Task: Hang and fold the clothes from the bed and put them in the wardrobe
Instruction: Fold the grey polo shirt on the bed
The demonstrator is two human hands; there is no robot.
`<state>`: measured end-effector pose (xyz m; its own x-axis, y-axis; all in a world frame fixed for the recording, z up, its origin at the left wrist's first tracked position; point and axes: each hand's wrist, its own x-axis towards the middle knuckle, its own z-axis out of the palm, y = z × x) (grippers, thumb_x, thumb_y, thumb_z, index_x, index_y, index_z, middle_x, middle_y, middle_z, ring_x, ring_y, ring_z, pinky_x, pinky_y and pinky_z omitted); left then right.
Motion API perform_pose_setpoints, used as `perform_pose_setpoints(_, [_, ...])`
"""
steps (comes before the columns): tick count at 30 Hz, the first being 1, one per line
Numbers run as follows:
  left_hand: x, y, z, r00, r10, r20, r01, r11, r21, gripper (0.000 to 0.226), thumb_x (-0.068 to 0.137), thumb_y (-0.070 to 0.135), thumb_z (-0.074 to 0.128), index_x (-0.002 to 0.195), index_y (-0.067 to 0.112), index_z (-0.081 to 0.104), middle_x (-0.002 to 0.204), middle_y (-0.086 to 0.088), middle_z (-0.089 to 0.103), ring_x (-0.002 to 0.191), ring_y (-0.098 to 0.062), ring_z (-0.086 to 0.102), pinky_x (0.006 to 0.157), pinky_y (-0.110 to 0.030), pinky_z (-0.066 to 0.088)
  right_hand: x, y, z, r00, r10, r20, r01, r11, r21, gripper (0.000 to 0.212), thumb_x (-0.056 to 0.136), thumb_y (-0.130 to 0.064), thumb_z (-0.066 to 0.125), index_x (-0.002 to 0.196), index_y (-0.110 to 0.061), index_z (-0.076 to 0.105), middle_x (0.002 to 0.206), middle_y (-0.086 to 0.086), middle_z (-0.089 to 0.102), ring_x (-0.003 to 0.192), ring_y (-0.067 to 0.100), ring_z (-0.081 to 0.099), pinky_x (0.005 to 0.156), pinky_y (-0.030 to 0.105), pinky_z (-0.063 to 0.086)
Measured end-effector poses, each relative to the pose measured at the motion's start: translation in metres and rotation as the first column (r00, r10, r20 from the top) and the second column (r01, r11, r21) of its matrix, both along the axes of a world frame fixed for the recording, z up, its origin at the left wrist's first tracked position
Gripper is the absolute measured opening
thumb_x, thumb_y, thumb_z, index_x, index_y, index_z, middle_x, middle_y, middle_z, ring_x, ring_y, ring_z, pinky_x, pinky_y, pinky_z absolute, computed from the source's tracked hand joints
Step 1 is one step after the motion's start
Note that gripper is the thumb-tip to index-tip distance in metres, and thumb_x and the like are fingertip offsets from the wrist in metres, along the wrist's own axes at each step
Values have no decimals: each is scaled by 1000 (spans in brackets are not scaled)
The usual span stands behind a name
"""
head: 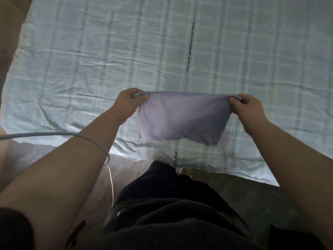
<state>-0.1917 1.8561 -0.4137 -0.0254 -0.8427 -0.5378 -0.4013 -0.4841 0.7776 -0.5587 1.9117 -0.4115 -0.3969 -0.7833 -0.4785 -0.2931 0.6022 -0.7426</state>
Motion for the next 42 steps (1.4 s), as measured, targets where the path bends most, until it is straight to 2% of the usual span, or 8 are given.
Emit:
perform_pose_setpoints(6, [-13,-106,-73,993,-4,117,8,999,-36,18,84,26,77,96,15,69,87,4,64,74,-6,58,67,-21,46,-1,-96,-69,982,-3,-190,13,999,52,24,91,-28,64,97,-6,72,84,9,64,79,19,58,72,35,48])
perform_pose_setpoints(11, [-34,-164,-120,931,-119,345,155,985,-77,22,86,33,72,98,15,66,82,7,58,69,-7,53,51,-5,36,-15,-146,-125,954,40,-298,-5,993,118,25,88,-34,61,95,-13,73,81,6,65,84,25,64,72,30,47])
perform_pose_setpoints(17, [-49,-161,-142,771,-44,635,251,938,-240,37,88,33,58,121,15,54,113,-6,59,101,-29,57,81,-39,44,-7,-148,-155,876,-130,-464,146,989,-1,35,91,-27,53,122,-12,60,121,8,61,111,24,59,89,25,41])
perform_pose_setpoints(20, [-59,-136,-146,700,-89,708,499,771,-397,48,88,24,51,131,5,52,137,-20,51,127,-40,47,104,-46,39,20,-125,-155,839,37,-543,-135,980,-143,40,96,-22,45,133,-9,53,139,12,50,130,27,45,110,27,29])
perform_pose_setpoints(24, [-87,-88,-157,491,-311,814,749,627,-213,61,93,33,45,148,7,40,156,-18,35,148,-38,25,119,-56,19,52,-99,-168,583,431,-688,-605,796,-14,54,99,-27,41,149,-6,39,156,18,35,146,35,29,120,48,22])
perform_pose_setpoints(28, [-100,-58,-178,426,-359,831,769,627,-123,67,95,45,41,155,16,31,160,-16,28,150,-33,21,120,-56,16,51,-87,-193,433,503,-748,-634,760,144,65,99,-39,38,154,-7,27,161,14,26,149,31,23,121,52,17])
perform_pose_setpoints(37, [-98,-50,-212,346,-370,862,759,650,-26,65,100,51,29,158,24,17,165,-12,13,153,-31,8,122,-54,9,43,-86,-218,424,502,-754,-637,757,145,68,99,-40,38,155,-5,23,162,16,22,149,32,21,121,51,15])
perform_pose_setpoints(42, [-108,-51,-188,376,-337,863,718,695,-41,65,99,44,35,157,17,22,162,-15,22,151,-33,14,122,-55,8,38,-78,-192,648,455,-611,-614,787,-66,57,97,-26,45,149,-5,38,156,17,35,145,31,31,121,47,21])
